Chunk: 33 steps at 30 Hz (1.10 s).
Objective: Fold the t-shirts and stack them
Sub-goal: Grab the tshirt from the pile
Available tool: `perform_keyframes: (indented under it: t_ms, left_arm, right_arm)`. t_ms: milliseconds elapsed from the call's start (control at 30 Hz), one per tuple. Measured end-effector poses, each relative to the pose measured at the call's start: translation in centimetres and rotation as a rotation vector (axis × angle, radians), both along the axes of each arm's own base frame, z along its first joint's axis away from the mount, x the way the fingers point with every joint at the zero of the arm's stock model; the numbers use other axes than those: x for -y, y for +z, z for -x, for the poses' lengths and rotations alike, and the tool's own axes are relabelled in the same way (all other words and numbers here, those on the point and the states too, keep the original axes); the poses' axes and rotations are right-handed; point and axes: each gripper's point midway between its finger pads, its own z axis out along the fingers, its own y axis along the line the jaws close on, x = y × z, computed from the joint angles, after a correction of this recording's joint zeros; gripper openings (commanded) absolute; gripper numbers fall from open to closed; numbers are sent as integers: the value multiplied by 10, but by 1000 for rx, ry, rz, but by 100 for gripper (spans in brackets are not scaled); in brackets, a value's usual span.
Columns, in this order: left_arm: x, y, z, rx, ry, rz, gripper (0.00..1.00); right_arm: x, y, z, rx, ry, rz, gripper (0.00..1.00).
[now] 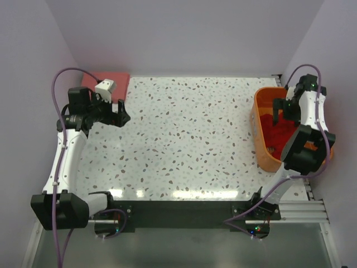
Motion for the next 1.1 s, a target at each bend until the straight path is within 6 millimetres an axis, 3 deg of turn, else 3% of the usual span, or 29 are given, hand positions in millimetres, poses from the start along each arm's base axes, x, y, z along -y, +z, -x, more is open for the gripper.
perform_keyframes:
  t_ms: [133, 333, 433, 467, 533, 567, 633, 733, 833, 967, 1100]
  left_arm:
    - [-1, -10, -5, -30, 1, -1, 100]
    - [-3, -19, -12, -62, 5, -4, 100]
    - [-4, -18, -16, -63, 9, -8, 100]
    - [-4, -17, -18, -61, 11, -9, 100]
    - [-5, -15, -20, -55, 15, -13, 100]
    - [-6, -13, -21, -52, 16, -14, 100]
    - [-5, -10, -22, -43, 15, -14, 100]
    - [-5, -7, -23, -37, 13, -12, 100]
    - [-4, -7, -22, -38, 9, -5, 100]
    - [-2, -4, -21, -31, 3, 2, 100]
    - [-3, 5, -18, -14, 8, 24, 100]
  right_arm:
    - [10, -56, 17, -157, -17, -13, 99]
    - [13, -103, 22, -243, -18, -18, 98]
    - [10, -116, 25, -271, -12, -29, 77]
    - [10, -116, 25, -272, -7, -30, 60]
    - [9, -112, 25, -263, -3, -36, 42]
    - [8, -109, 25, -256, 0, -43, 19]
    - [6, -100, 22, -231, 3, -57, 0]
    - [4, -63, 12, -145, 17, -73, 0]
    - [0, -5, -5, 18, 44, -69, 0]
    - [-20, 105, -27, 348, 130, -66, 0]
    - [-62, 213, -28, 667, 254, -115, 0]
